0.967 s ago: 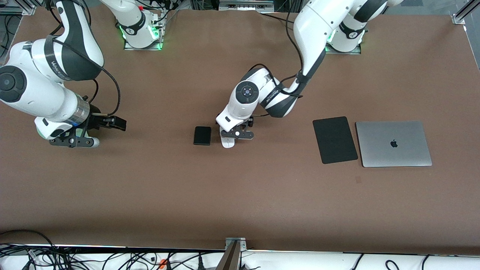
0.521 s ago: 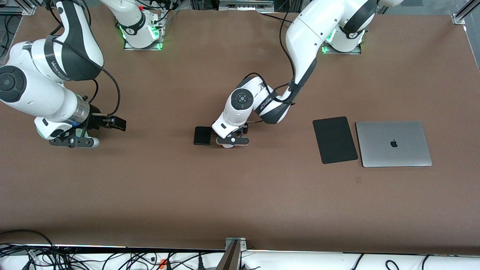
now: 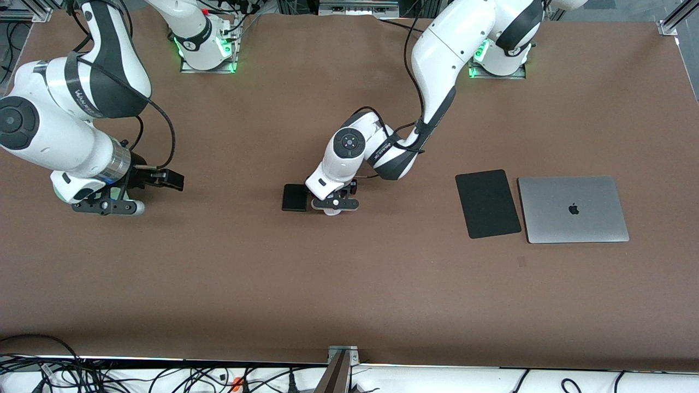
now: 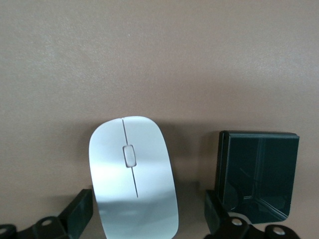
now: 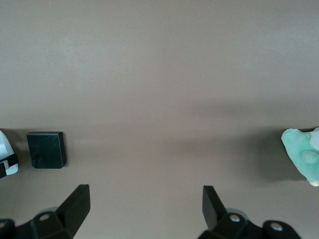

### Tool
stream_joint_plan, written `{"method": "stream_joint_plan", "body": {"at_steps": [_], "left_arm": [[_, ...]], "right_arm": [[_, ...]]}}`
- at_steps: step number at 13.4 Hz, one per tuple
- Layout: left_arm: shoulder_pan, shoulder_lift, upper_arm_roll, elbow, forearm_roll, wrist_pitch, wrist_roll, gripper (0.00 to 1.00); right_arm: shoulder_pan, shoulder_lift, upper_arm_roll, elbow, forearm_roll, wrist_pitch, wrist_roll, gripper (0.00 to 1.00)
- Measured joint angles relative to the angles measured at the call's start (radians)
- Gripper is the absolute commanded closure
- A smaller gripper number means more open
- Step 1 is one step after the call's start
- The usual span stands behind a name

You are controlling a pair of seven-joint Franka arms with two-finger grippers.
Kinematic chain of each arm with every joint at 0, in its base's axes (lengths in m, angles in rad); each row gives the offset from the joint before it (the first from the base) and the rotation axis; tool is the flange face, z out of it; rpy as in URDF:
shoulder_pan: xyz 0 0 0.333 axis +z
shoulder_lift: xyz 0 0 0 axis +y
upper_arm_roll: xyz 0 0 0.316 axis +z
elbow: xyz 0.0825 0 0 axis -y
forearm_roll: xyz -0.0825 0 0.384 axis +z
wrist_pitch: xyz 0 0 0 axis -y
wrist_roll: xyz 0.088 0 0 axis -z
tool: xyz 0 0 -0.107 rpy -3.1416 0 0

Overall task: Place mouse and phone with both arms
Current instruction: 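Lift the mouse with the left gripper while the right gripper reaches the phone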

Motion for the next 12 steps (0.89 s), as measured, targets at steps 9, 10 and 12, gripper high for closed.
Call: {"method": "stream_joint_plan", "body": {"at_steps": [9,10,12], "left_arm": [[0.006,0.000,0.013,0.009,0.031,0.000,0.001,0.61],[0.019,-0.004,0.017,0.013,0.032,-0.005,0.009,0.64],[0.068,-0.027,0.017,0.018,0.032,-0.064,0.038,0.67]], "right_arm": [[0.000,0.000,0.000,0.000,0.000,0.001,0.000,0.00],[0.000,0.000,0.000,0.000,0.000,0.001,0.000,0.00],[0.000,0.000,0.000,0.000,0.000,0.001,0.000,0.00]]}}
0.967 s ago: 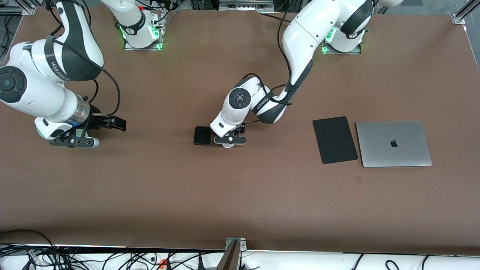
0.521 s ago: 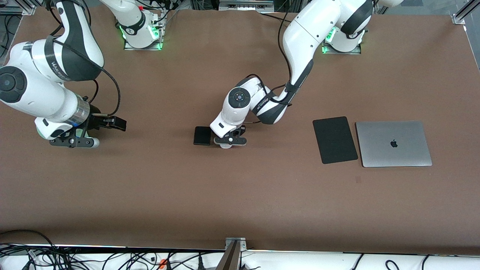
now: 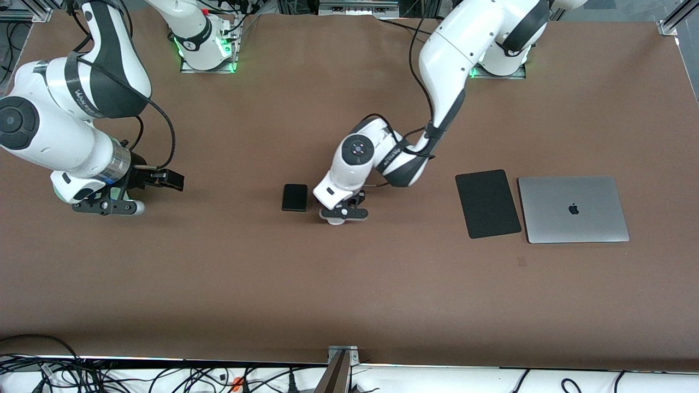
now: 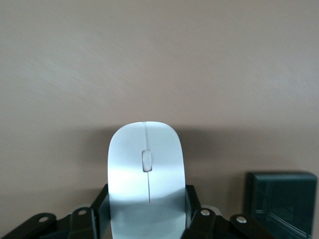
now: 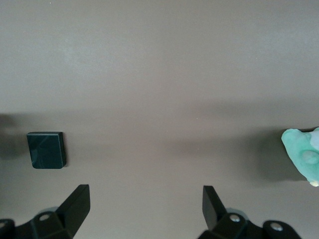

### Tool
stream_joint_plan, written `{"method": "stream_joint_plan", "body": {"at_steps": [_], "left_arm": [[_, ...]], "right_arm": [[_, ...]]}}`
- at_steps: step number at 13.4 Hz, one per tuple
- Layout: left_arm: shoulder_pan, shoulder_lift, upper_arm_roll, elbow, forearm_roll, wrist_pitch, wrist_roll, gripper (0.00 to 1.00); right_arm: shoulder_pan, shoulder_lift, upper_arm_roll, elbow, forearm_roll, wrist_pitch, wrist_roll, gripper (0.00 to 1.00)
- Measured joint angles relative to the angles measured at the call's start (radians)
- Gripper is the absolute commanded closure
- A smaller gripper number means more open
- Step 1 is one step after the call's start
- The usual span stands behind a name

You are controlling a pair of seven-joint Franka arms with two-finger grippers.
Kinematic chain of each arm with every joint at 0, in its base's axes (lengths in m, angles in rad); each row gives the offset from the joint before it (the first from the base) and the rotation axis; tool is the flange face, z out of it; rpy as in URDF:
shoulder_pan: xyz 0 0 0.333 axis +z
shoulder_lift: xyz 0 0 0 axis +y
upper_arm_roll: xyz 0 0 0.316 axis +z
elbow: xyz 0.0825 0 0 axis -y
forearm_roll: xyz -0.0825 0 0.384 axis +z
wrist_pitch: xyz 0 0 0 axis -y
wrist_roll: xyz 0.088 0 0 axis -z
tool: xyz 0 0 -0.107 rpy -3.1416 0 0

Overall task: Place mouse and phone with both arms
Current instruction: 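Lift the mouse with the left gripper while the right gripper reaches the phone, then carry the mouse over the pad while the right gripper lowers onto the phone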

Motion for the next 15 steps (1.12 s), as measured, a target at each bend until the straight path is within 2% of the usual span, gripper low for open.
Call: {"method": "stream_joint_plan", "body": {"at_steps": [3,6,10,15], "left_arm": [[0.066,-0.055,-0.001,-0.008,0.001,-0.113,0.044,0.66],[0.161,-0.135,-0.003,-0.104,0.001,-0.130,0.180,0.66],[0.295,-0.284,-0.010,-0.309,0.001,-0.124,0.273,0.65],[0.426,-0.492,-0.010,-0.676,0.001,0.016,0.423,0.65]], "right_arm": [[0.007,0.000,0.001,0.000,0.001,0.012,0.012,0.00],[0.058,0.003,0.005,0.000,0.004,0.045,0.097,0.00],[0.150,0.035,0.008,0.000,0.028,0.107,0.186,0.00],[0.262,0.122,0.009,0.001,0.051,0.224,0.282,0.00]]}}
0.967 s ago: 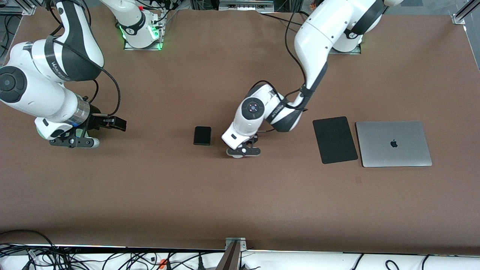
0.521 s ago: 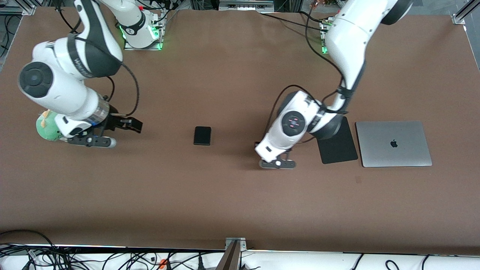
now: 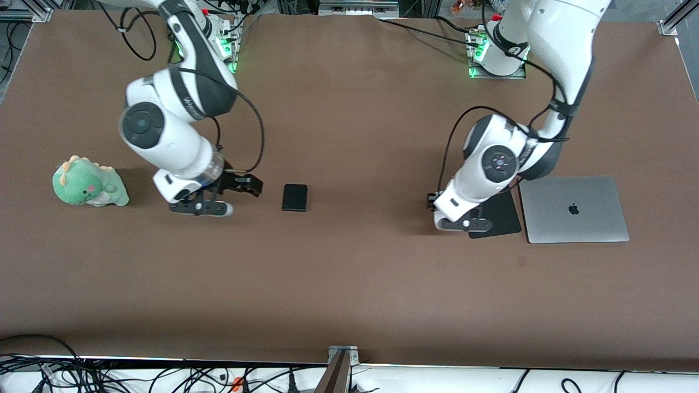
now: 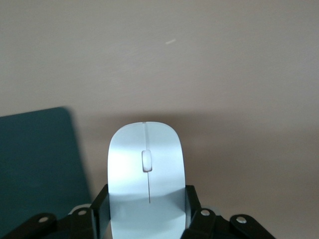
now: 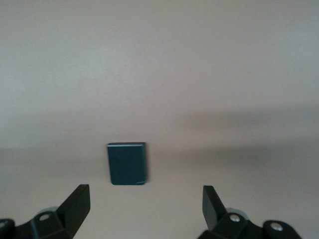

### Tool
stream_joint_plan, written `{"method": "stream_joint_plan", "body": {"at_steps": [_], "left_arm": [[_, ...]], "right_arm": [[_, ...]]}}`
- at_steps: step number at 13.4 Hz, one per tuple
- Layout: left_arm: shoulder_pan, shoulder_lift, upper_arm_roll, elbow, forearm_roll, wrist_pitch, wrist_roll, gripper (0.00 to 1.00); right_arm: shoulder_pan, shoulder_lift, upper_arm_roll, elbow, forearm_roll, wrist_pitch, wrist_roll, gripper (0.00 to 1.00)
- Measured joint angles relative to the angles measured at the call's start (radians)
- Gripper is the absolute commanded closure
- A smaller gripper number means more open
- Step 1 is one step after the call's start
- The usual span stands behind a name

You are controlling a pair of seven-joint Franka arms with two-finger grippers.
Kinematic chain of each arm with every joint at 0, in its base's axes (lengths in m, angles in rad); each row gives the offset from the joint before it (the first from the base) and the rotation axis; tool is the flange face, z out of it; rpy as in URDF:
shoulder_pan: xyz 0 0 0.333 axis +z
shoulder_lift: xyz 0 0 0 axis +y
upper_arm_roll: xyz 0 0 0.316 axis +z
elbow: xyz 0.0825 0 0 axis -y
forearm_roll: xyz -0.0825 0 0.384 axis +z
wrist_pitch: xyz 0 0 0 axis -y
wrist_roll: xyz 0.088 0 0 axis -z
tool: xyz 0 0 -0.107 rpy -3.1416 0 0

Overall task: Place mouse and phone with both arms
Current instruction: 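Carry the mouse over the pad while the right gripper lowers onto the phone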

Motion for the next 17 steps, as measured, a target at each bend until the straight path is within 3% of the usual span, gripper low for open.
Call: {"method": "stream_joint_plan", "body": {"at_steps": [6,9,13,15,16,17], "left_arm": [[0.152,-0.049,-0.002,-0.163,0.000,0.060,0.107,0.62],[0.180,-0.049,-0.003,-0.186,0.000,0.067,0.133,0.61],[0.190,-0.036,-0.005,-0.203,0.000,0.103,0.137,0.57],[0.195,-0.016,-0.005,-0.206,0.000,0.126,0.137,0.46],[0.197,-0.008,-0.005,-0.206,0.000,0.133,0.140,0.31],[0.198,-0.003,-0.005,-0.206,0.000,0.137,0.144,0.00]], "right_arm": [[0.116,0.110,0.000,-0.001,-0.048,0.095,0.080,0.00],[0.133,0.167,-0.001,-0.010,-0.092,0.161,0.081,0.00],[0.134,0.193,-0.002,-0.115,-0.124,0.339,0.081,0.00],[0.137,0.193,-0.002,-0.152,-0.124,0.382,0.081,0.00],[0.139,0.193,-0.002,-0.163,-0.124,0.396,0.081,0.00],[0.142,0.193,-0.002,-0.174,-0.124,0.411,0.081,0.00]]}}
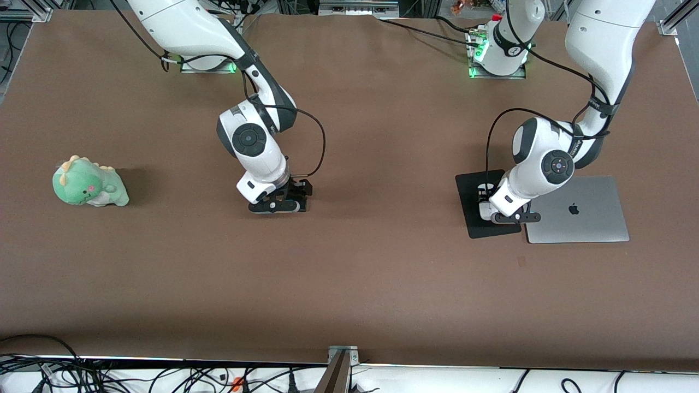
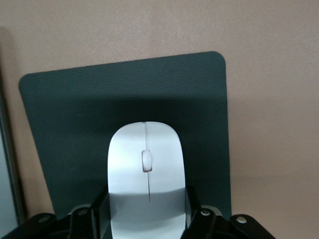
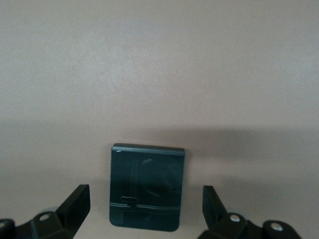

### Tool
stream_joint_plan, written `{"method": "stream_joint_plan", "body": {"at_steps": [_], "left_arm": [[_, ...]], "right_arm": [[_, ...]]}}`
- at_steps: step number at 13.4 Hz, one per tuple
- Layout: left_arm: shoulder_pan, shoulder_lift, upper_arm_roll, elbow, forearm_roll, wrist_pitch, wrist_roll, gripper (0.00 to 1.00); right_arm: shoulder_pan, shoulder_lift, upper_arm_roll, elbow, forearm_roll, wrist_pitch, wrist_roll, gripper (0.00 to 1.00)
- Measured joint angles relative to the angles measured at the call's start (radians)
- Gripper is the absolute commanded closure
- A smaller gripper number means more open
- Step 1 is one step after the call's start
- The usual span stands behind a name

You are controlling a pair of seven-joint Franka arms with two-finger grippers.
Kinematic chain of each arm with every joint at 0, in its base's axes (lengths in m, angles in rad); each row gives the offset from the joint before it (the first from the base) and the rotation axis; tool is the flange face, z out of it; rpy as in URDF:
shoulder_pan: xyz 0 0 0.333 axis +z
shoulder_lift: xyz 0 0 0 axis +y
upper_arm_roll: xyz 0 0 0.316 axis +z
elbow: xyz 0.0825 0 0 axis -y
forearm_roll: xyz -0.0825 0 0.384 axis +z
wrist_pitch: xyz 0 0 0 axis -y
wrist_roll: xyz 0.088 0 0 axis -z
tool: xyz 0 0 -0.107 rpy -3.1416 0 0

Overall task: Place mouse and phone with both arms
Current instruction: 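Carry the mouse over the pad while the right gripper lowers onto the phone, then lower the mouse onto the pad while the right gripper grips the phone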

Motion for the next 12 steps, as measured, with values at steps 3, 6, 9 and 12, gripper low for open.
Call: {"method": "stream_joint_plan", "body": {"at_steps": [3,6,9,12], "left_arm": [[0.001,0.005,-0.001,0.000,0.000,0.000,0.005,0.00],[0.002,0.004,-0.002,0.002,0.000,0.001,0.006,0.00],[0.006,-0.016,-0.004,0.013,0.000,0.001,0.007,0.00],[0.009,-0.088,-0.005,0.024,0.000,-0.021,0.011,0.00]], "right_arm": [[0.016,0.004,0.000,-0.032,-0.003,0.050,0.028,0.00],[0.031,0.022,-0.009,-0.049,-0.027,0.085,0.038,0.00],[0.047,0.043,-0.035,-0.053,-0.050,0.101,0.038,0.00],[0.061,0.046,-0.045,-0.053,-0.052,0.105,0.048,0.00]]}}
